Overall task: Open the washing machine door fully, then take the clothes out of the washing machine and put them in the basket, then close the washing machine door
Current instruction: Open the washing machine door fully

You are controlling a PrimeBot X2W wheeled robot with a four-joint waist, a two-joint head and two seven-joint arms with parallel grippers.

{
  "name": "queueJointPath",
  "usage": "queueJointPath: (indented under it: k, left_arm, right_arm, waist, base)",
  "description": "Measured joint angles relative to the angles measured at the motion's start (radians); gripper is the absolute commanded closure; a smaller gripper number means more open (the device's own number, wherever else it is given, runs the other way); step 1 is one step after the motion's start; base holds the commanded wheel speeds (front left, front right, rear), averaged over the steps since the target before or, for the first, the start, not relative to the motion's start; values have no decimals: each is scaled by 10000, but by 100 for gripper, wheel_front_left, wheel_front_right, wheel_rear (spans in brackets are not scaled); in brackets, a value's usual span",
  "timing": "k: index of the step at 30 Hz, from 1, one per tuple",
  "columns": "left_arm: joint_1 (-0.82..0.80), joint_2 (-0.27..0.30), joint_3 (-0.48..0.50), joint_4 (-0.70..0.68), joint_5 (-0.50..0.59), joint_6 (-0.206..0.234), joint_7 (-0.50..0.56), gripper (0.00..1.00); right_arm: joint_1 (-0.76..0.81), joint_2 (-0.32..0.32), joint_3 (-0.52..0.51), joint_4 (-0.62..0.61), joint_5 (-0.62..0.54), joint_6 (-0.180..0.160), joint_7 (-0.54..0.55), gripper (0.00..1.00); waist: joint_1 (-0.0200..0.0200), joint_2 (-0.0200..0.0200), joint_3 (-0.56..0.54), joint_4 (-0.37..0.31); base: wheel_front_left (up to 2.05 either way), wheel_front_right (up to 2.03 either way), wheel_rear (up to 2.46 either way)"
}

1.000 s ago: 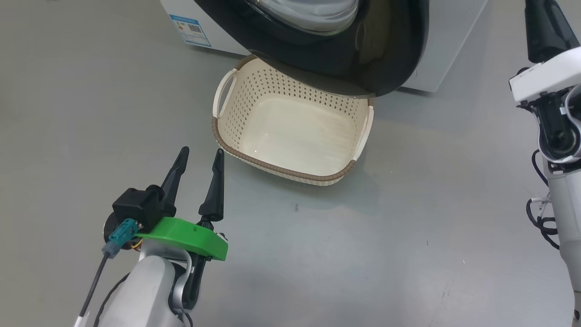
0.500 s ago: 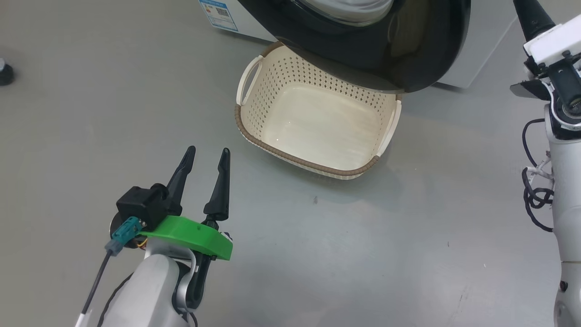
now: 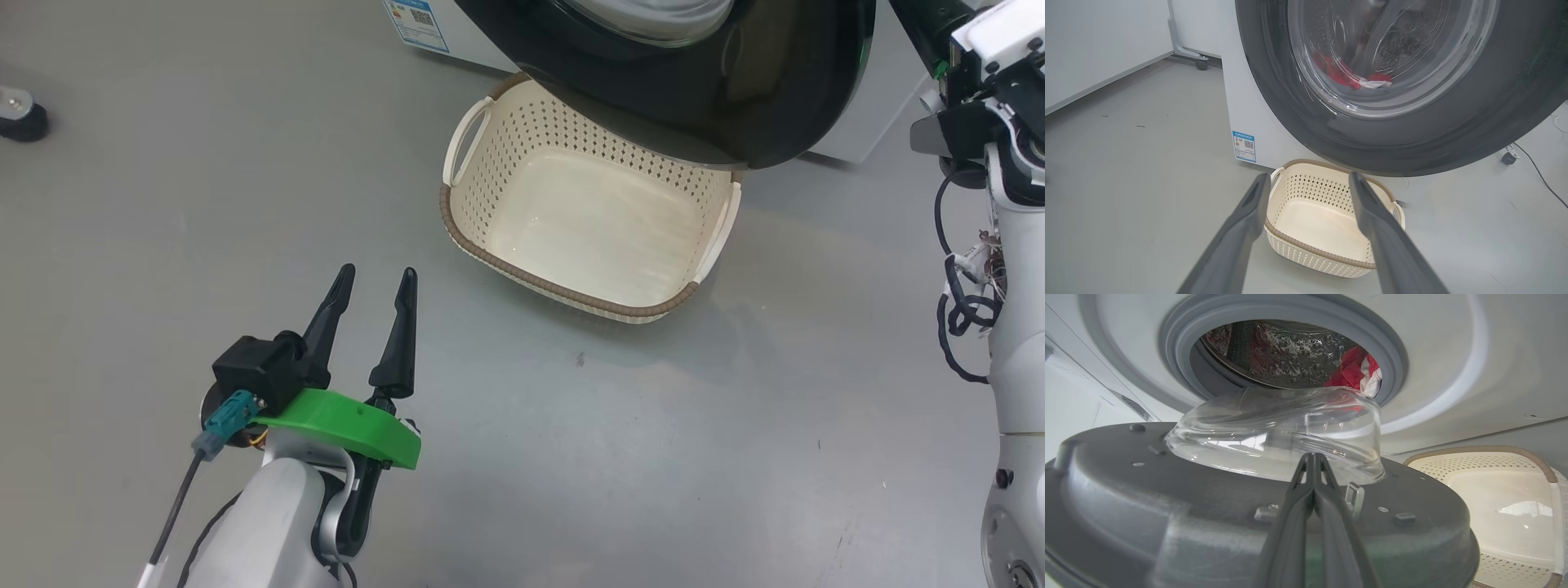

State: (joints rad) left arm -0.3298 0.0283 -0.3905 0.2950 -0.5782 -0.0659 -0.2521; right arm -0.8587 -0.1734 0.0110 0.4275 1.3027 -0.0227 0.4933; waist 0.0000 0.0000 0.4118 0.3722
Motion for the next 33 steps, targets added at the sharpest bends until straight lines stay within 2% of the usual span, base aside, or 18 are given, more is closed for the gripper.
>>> queueJointPath:
  k: [10, 33]
  left_arm:
    - [-21, 0, -46, -2, 0, 4, 0, 0]
    - [-103, -2, -146, 125, 4, 81, 0, 0]
  right_arm:
    - [-204, 31, -50, 288, 537, -416, 823, 100]
    - [24, 387, -349, 815, 1712, -606, 1923, 100]
  waist:
    - [0, 0, 28, 60]
    - [0, 0, -289, 66]
  base:
    - [0, 0, 0]
    - [0, 0, 0]
